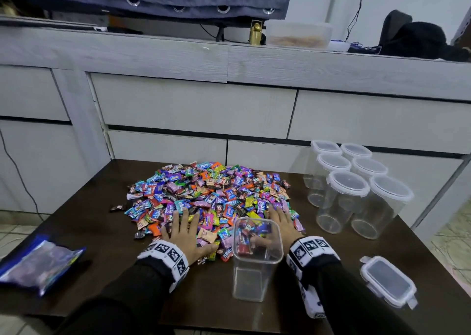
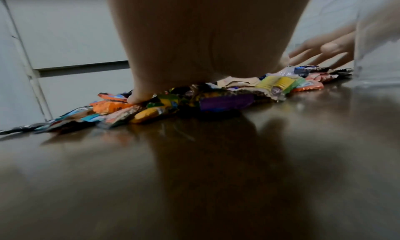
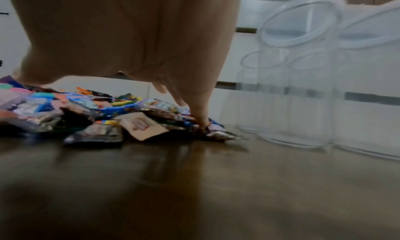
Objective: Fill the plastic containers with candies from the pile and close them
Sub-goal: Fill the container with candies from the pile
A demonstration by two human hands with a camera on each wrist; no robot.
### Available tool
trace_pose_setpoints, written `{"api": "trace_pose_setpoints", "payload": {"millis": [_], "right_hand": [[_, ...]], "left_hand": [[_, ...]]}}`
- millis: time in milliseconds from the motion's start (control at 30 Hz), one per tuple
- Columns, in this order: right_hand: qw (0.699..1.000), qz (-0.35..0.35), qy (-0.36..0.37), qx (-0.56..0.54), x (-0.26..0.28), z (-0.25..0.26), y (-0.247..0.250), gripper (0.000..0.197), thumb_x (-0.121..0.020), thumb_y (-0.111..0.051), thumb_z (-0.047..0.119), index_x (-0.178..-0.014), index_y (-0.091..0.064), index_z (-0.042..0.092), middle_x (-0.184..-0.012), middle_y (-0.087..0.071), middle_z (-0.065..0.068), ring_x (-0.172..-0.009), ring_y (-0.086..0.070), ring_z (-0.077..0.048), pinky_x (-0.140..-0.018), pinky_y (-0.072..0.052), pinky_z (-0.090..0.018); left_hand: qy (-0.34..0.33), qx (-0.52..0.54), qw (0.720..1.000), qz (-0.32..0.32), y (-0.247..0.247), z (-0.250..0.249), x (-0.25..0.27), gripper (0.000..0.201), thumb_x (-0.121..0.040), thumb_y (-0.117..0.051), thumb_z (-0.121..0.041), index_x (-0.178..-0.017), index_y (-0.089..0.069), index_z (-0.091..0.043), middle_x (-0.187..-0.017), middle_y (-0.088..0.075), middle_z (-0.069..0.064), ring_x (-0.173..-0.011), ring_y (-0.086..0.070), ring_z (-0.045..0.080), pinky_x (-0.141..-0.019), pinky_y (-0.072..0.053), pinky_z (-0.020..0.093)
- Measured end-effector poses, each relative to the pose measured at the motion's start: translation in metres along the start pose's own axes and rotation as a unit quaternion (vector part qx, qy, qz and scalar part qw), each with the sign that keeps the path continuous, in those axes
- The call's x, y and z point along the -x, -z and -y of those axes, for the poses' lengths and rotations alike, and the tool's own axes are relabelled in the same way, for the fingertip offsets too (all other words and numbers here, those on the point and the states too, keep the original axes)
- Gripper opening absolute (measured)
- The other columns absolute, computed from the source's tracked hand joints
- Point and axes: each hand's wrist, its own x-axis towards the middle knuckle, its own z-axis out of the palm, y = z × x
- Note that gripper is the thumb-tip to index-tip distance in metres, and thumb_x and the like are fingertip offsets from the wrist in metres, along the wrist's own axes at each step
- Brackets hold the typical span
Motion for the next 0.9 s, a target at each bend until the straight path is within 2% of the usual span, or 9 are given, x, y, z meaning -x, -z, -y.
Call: {"api": "trace_pose_setpoints", "payload": {"millis": [100, 167, 267, 333, 400, 567, 700, 800, 900], "right_hand": [[0.999, -0.021, 0.040, 0.015, -0.019, 0.016, -0.023, 0.117, -0.066, -0.050, 0.084, -0.153, -0.004, 0.020, -0.160, 0.011, -0.006, -0.146, 0.012, -0.034, -0.117, 0.003, -0.048], [0.996, -0.046, 0.069, 0.034, -0.029, 0.023, -0.034, 0.117, -0.058, -0.049, 0.086, -0.152, -0.012, 0.027, -0.161, 0.007, -0.004, -0.147, 0.004, -0.031, -0.119, -0.004, -0.049], [0.991, -0.023, 0.114, 0.062, -0.037, 0.030, -0.039, 0.107, -0.067, -0.062, 0.069, -0.150, -0.004, 0.035, -0.160, 0.000, -0.003, -0.146, -0.007, -0.032, -0.115, -0.013, -0.054], [0.988, -0.029, 0.117, 0.093, -0.039, 0.034, -0.036, 0.094, -0.074, -0.064, 0.058, -0.148, -0.009, 0.037, -0.159, -0.007, -0.003, -0.143, -0.015, -0.033, -0.111, -0.021, -0.057], [0.987, -0.015, 0.123, 0.103, -0.041, 0.038, -0.029, 0.085, -0.079, -0.062, 0.051, -0.148, -0.015, 0.035, -0.157, -0.014, -0.005, -0.140, -0.020, -0.034, -0.108, -0.027, -0.056], [0.988, 0.022, 0.129, 0.077, -0.040, 0.037, -0.011, 0.075, -0.080, -0.070, 0.026, -0.143, -0.027, 0.024, -0.141, -0.026, -0.013, -0.130, -0.030, -0.035, -0.102, -0.037, -0.056], [0.991, 0.035, 0.130, 0.006, -0.035, 0.035, 0.001, 0.054, -0.085, -0.065, 0.027, -0.132, -0.039, 0.020, -0.131, -0.035, -0.014, -0.120, -0.042, -0.035, -0.100, -0.039, -0.045], [0.991, -0.005, 0.125, -0.051, -0.025, 0.035, 0.013, 0.048, -0.089, -0.062, 0.028, -0.131, -0.042, 0.018, -0.128, -0.044, -0.012, -0.114, -0.050, -0.031, -0.091, -0.039, -0.031], [0.984, -0.055, 0.125, -0.115, -0.012, 0.032, 0.022, 0.037, -0.093, -0.057, 0.020, -0.128, -0.045, 0.016, -0.125, -0.055, -0.006, -0.111, -0.055, -0.023, -0.089, -0.042, -0.027]], "left_hand": [[-0.010, -0.003, 1.000, 0.009, -0.003, -0.004, -0.010, 0.126, -0.059, -0.016, -0.098, -0.152, 0.021, -0.023, -0.156, 0.034, 0.007, -0.144, 0.029, 0.035, -0.116, 0.005, 0.062], [-0.026, -0.008, 1.000, 0.004, -0.003, -0.007, -0.017, 0.113, -0.076, -0.030, -0.087, -0.152, 0.021, -0.021, -0.157, 0.033, 0.008, -0.144, 0.029, 0.036, -0.117, 0.005, 0.062], [-0.052, -0.026, 0.998, -0.012, -0.003, -0.013, -0.022, 0.097, -0.086, -0.025, -0.076, -0.153, 0.019, -0.022, -0.160, 0.025, 0.006, -0.148, 0.019, 0.032, -0.118, -0.004, 0.062], [-0.067, -0.049, 0.996, -0.034, -0.002, -0.016, -0.023, 0.090, -0.090, -0.025, -0.072, -0.154, 0.015, -0.022, -0.164, 0.011, 0.004, -0.150, 0.004, 0.028, -0.116, -0.017, 0.057], [-0.094, -0.063, 0.992, -0.061, 0.002, -0.016, -0.023, 0.085, -0.096, -0.037, -0.061, -0.155, 0.009, -0.022, -0.163, -0.004, 0.006, -0.148, -0.010, 0.027, -0.113, -0.025, 0.050], [-0.134, -0.041, 0.988, -0.065, 0.020, -0.017, -0.020, 0.073, -0.099, -0.042, -0.049, -0.155, -0.004, -0.022, -0.152, -0.022, 0.012, -0.137, -0.030, 0.030, -0.110, -0.036, 0.045], [-0.168, 0.030, 0.983, -0.068, 0.035, -0.017, -0.015, 0.059, -0.102, -0.044, -0.040, -0.152, -0.020, -0.018, -0.148, -0.035, 0.010, -0.128, -0.046, 0.027, -0.097, -0.048, 0.041], [-0.169, 0.046, 0.980, -0.099, 0.042, -0.016, -0.010, 0.050, -0.101, -0.041, -0.047, -0.142, -0.033, -0.020, -0.137, -0.051, 0.004, -0.111, -0.060, 0.023, -0.088, -0.053, 0.043], [-0.167, 0.025, 0.976, -0.137, 0.043, -0.016, -0.007, 0.038, -0.102, -0.038, -0.046, -0.130, -0.042, -0.020, -0.124, -0.059, 0.001, -0.104, -0.062, 0.022, -0.082, -0.053, 0.040]]}}
